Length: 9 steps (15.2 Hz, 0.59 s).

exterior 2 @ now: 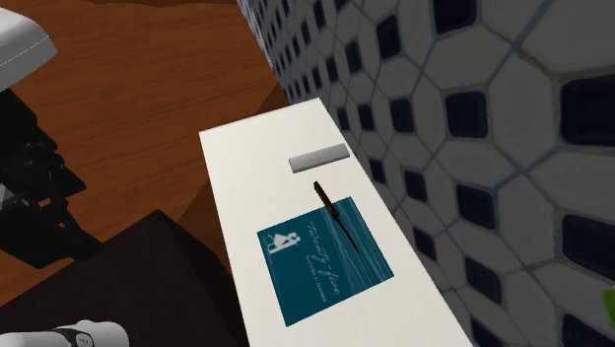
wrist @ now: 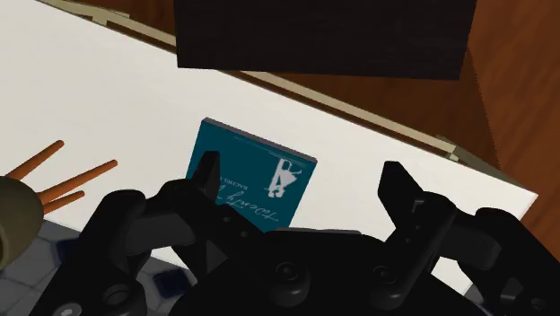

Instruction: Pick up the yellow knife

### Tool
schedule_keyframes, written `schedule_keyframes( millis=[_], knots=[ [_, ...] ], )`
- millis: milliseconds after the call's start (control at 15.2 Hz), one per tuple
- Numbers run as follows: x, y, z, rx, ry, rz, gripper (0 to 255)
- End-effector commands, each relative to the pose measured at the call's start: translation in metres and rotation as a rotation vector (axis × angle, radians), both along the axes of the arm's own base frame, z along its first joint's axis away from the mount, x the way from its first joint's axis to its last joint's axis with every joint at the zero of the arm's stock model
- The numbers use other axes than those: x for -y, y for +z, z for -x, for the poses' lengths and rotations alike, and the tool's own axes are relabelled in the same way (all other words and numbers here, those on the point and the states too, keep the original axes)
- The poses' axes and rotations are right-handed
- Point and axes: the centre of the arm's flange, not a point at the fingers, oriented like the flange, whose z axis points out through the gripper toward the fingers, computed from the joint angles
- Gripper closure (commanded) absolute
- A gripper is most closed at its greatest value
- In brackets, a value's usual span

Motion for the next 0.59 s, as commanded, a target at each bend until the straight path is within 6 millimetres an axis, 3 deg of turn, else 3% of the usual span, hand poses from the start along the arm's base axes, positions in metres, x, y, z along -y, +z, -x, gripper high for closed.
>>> schedule_keyframes(
  millis=[0,528],
  knots=[
    [0.000,0.000,0.000,0.000,0.000,0.000,0],
    [0.054,-0.072,-0.050,-0.003,0.262,-0.019,0]
  ],
)
